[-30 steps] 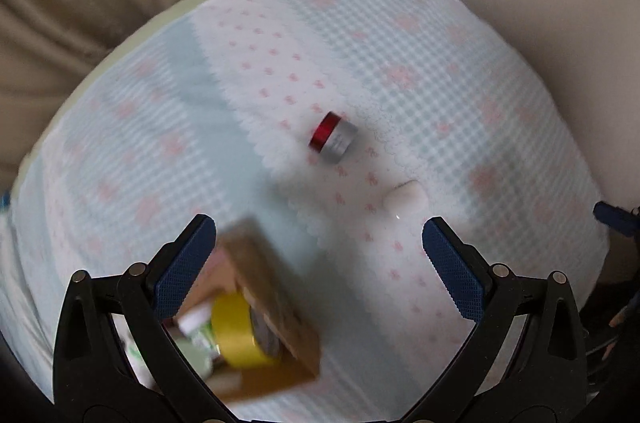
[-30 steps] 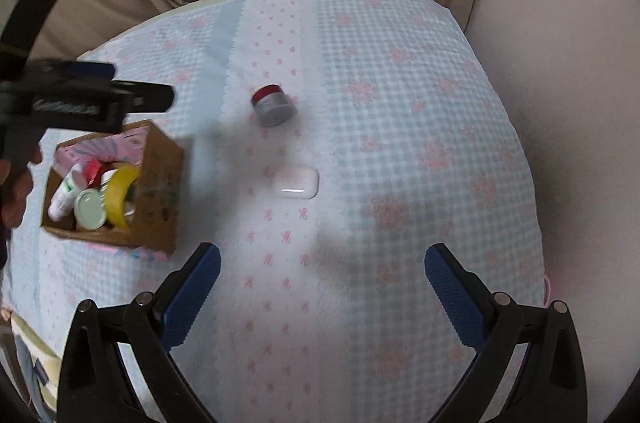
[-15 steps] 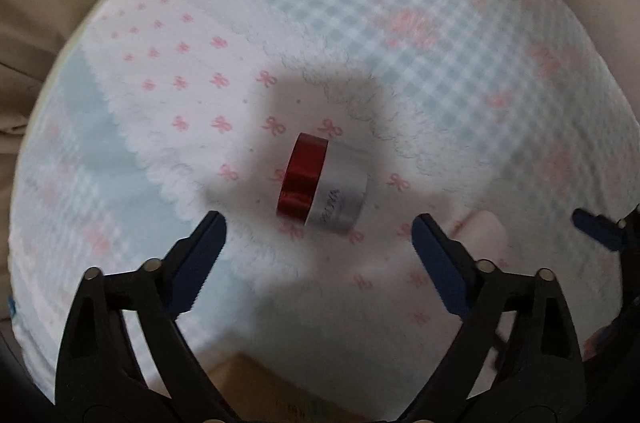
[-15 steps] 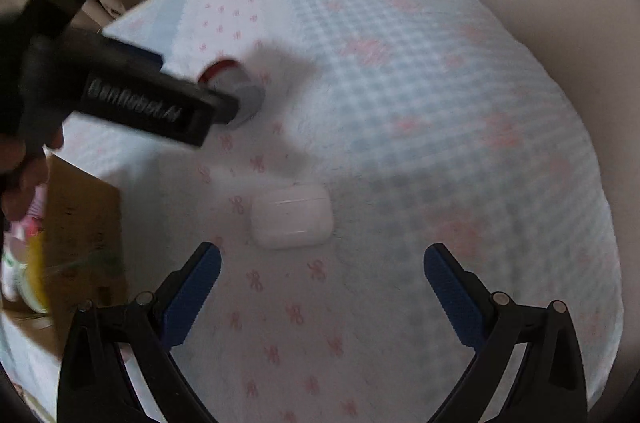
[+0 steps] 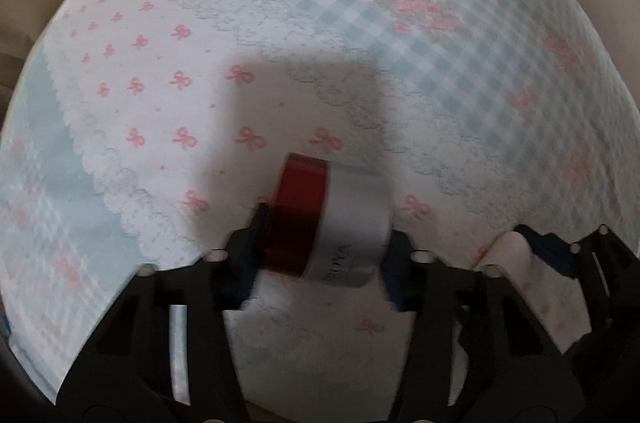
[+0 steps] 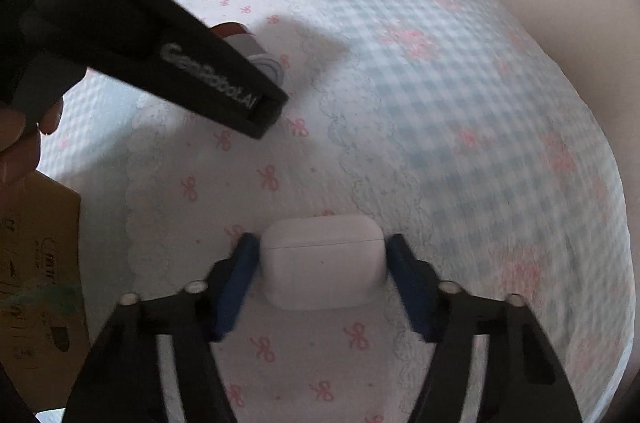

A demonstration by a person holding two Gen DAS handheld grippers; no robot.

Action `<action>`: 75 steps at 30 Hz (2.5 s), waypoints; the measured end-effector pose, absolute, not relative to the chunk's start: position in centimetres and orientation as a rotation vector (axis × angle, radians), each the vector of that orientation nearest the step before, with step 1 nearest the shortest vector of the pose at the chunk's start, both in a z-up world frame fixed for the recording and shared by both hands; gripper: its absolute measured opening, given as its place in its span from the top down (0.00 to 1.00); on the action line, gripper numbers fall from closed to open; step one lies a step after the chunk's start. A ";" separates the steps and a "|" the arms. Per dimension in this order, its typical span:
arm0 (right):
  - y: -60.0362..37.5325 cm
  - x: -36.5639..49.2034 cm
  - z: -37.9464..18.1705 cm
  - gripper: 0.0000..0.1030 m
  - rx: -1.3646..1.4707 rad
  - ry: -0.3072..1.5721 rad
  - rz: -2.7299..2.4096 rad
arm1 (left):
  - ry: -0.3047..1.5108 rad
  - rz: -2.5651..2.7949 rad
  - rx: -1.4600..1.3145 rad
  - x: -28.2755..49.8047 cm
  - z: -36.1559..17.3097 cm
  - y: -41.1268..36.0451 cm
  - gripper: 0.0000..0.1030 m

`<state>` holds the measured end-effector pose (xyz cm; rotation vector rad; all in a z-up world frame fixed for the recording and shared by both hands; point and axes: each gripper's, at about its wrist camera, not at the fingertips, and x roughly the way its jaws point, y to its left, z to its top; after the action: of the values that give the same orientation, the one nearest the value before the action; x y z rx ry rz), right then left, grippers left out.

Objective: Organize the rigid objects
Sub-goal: 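Grasp the red-and-silver PROYA jar with the left tool while the right tool grasps the white earbud case, then carry the PROYA jar and earbud case over the cardboard box with both tools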

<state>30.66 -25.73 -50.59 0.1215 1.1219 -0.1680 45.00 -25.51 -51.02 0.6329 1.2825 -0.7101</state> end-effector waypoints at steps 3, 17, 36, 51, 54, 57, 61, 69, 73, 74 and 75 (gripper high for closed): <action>-25.9 30.6 -50.5 0.45 0.138 1.128 -0.161 | 1.292 -0.712 0.599 45.3 -51.0 -25.0 0.60; -29.6 28.2 -45.3 0.45 0.236 1.110 -0.149 | 1.264 -0.650 0.494 42.6 -43.2 -22.0 0.62; -30.3 18.7 -22.6 0.45 0.167 0.911 -0.084 | 1.046 -0.516 0.211 29.5 -21.6 -13.2 0.63; -17.5 18.2 -14.9 0.45 0.107 0.843 0.082 | 1.013 -0.298 0.027 20.7 -17.0 6.2 0.63; -13.5 18.6 -15.2 0.45 0.122 0.860 0.102 | 1.024 -0.289 0.010 20.7 -17.5 10.6 0.63; -10.2 19.2 -15.7 0.45 0.168 0.879 0.107 | 1.044 -0.299 0.018 21.3 -18.3 14.7 0.63; -5.5 20.8 -17.6 0.45 0.241 0.921 0.098 | 1.070 -0.322 0.076 22.7 -20.2 18.4 0.63; -0.2 24.9 -22.5 0.45 0.279 1.046 0.082 | 1.178 -0.369 0.064 27.0 -26.0 22.5 0.63; 0.9 27.0 -25.4 0.45 0.268 1.110 0.071 | 1.224 -0.384 0.047 29.2 -28.5 22.7 0.63; 1.1 27.5 -26.1 0.45 0.267 1.129 0.071 | 1.236 -0.389 0.045 29.8 -29.1 22.6 0.63; 1.2 28.0 -27.0 0.45 0.268 1.148 0.068 | 1.251 -0.397 0.044 30.4 -29.9 22.3 0.63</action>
<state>27.95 1.20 -26.96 0.2681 1.1479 0.0677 30.42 22.31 -29.89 0.0441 1.2515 -0.3972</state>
